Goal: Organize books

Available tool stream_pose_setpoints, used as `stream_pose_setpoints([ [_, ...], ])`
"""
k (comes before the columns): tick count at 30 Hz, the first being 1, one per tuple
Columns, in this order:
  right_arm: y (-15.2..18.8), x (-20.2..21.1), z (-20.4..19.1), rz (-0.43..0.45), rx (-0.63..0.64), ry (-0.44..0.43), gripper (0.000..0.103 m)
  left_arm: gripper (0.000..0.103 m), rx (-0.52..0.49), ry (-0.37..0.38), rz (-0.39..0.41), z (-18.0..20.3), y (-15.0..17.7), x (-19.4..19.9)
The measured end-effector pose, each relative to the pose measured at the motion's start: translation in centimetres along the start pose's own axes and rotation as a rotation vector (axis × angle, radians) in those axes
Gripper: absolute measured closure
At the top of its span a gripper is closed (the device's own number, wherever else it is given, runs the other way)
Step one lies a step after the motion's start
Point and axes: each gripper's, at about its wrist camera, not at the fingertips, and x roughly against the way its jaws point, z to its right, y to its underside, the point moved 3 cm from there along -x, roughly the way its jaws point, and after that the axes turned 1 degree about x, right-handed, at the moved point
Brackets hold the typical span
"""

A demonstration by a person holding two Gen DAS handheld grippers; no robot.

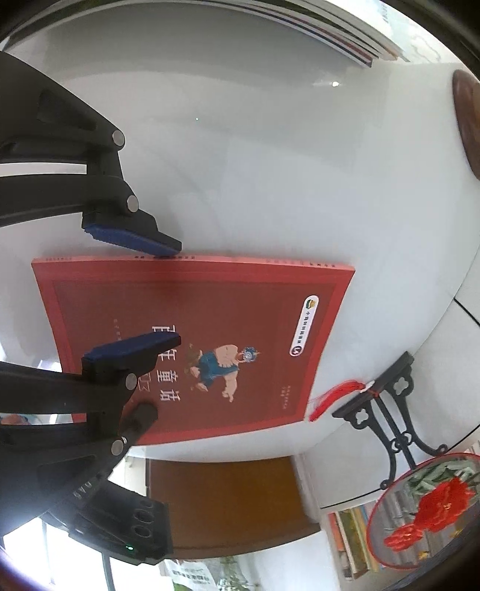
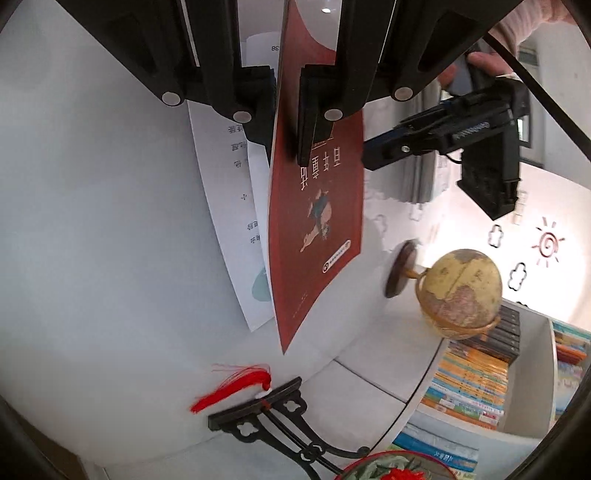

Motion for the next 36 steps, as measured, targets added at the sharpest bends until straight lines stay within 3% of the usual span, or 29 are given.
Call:
stream_pose_setpoints([
  [2, 0.0, -0.2, -0.4, 0.001, 0.026, 0.040, 0.095, 0.065, 0.012, 0.021, 0.012, -0.1, 0.0, 0.3],
  [5, -0.2, 0.5, 0.4, 0.006, 0.001, 0.019, 0.095, 0.065, 0.032, 0.067, 0.028, -0.2, -0.2, 0.6],
  [9, -0.8, 2.3, -1.6, 0.033, 0.104, 0.025, 0.095, 0.065, 0.018, 0.014, 0.020, -0.5, 0.0, 0.6],
  [11, -0.9, 2.6, -2.3, 0.014, 0.174, 0.103, 0.093, 0.065, 0.008, -0.012, 0.030, -0.4, 0.0, 0.5],
  [15, -0.7, 2.0, 0.6, -0.034, 0.102, 0.184, 0.089, 0.062, -0.009, -0.033, 0.026, -0.1, -0.1, 0.5],
  [17, -0.5, 1.4, 2.4, -0.063, 0.023, 0.161, 0.082, 0.058, -0.016, -0.023, 0.017, 0.0, -0.2, 0.4],
  [20, -0.4, 1.6, 2.9, -0.030, 0.032, 0.154, 0.057, 0.052, -0.025, -0.007, 0.010, 0.2, -0.3, 0.3],
  [21, -0.4, 1.8, 2.9, -0.015, 0.035, 0.160, 0.043, 0.052, -0.025, -0.001, 0.012, 0.2, -0.3, 0.4],
  [22, -0.5, 1.9, 2.9, -0.004, 0.037, 0.158, 0.035, 0.046, -0.028, 0.013, 0.011, 0.3, -0.2, 0.4],
  [26, -0.6, 1.4, 2.5, -0.001, 0.072, 0.104, 0.033, 0.007, -0.089, 0.134, 0.016, 1.2, 0.0, 0.0],
  [28, -0.8, 0.7, 1.7, -0.006, 0.086, 0.078, 0.033, 0.001, -0.168, 0.117, 0.017, 2.3, 0.2, -0.4],
  [32, -0.8, -0.5, 0.6, -0.008, 0.083, 0.027, 0.023, 0.002, -0.283, -0.037, 0.013, 4.2, 0.3, -1.6],
  [34, -0.8, -0.8, 0.1, -0.006, 0.077, 0.033, 0.021, 0.003, -0.240, -0.048, 0.012, 4.2, 0.0, -1.7],
  [36, -1.0, -0.8, 0.1, -0.011, 0.066, 0.025, 0.026, 0.013, -0.210, -0.037, 0.029, 3.6, -0.4, -1.3],
])
